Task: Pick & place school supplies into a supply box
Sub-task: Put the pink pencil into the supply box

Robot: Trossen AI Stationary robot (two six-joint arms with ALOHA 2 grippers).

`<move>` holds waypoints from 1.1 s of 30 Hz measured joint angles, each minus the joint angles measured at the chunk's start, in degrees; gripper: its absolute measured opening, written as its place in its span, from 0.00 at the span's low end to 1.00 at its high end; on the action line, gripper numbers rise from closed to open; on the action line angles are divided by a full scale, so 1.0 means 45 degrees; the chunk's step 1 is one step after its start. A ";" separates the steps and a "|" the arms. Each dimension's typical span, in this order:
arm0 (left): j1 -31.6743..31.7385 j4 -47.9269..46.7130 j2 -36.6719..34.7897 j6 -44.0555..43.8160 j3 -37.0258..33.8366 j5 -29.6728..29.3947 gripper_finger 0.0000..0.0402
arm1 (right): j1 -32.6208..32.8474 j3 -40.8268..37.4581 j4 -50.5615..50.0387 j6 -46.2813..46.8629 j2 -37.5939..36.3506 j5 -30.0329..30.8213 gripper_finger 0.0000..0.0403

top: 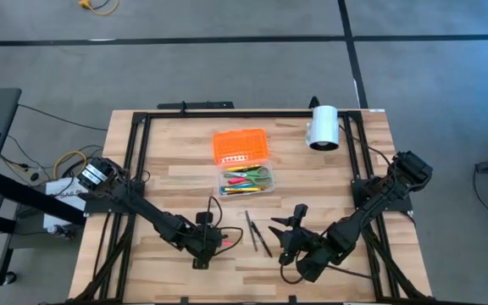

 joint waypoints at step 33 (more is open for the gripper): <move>-0.0120 0.2598 -0.1719 0.3632 -0.0058 -0.1293 0.40 | 0.0000 0.0000 0.0015 0.0001 0.0000 -0.0214 0.30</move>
